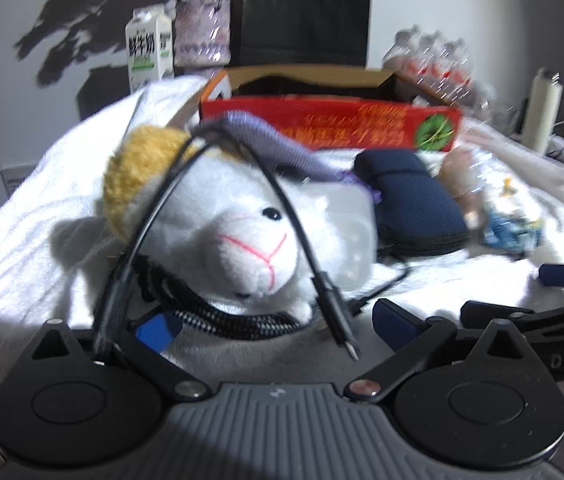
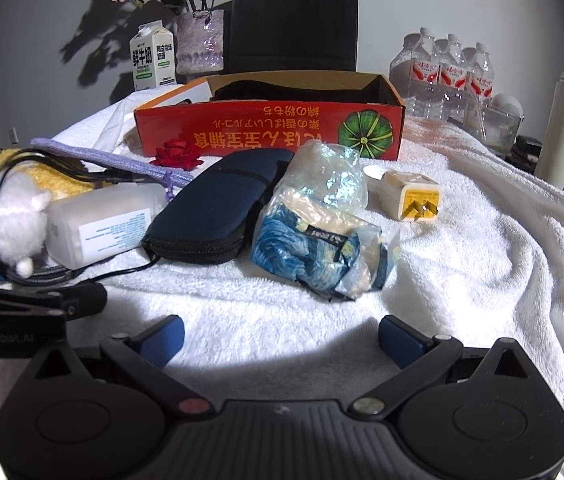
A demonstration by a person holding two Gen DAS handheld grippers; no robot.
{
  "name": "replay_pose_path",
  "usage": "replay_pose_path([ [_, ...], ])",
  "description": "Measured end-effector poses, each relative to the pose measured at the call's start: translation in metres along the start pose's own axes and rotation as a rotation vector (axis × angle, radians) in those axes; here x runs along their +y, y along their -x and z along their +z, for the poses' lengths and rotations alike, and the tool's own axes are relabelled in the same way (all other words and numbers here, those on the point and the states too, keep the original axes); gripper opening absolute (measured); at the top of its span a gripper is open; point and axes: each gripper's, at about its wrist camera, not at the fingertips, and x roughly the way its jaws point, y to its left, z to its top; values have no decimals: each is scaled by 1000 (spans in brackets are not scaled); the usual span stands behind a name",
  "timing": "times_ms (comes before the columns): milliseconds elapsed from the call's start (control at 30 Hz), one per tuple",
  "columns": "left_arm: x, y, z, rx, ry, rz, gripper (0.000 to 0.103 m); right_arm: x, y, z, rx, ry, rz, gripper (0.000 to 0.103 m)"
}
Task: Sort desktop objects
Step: 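Grasp the blue yarn packet with the right tool while the left tool grasps a thin dark item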
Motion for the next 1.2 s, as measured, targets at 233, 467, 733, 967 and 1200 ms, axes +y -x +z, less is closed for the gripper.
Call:
replay_pose_path([
  [233, 24, 65, 1, -105, 37, -167, 103, -5, 61, -6, -157, -44, 82, 103],
  [467, 53, 74, 24, -199, 74, -141, 100, 27, 75, 13, -257, 25, 234, 90],
  [733, 36, 40, 63, -199, 37, -101, 63, 19, 55, 17, -218, 9, 80, 82],
  [967, 20, 0, 73, -57, -50, -30, 30, -12, 49, 11, -212, -43, 55, 82],
  [1200, 13, 16, 57, -42, -79, -14, 3, -23, 15, 21, -175, -26, -25, 83],
])
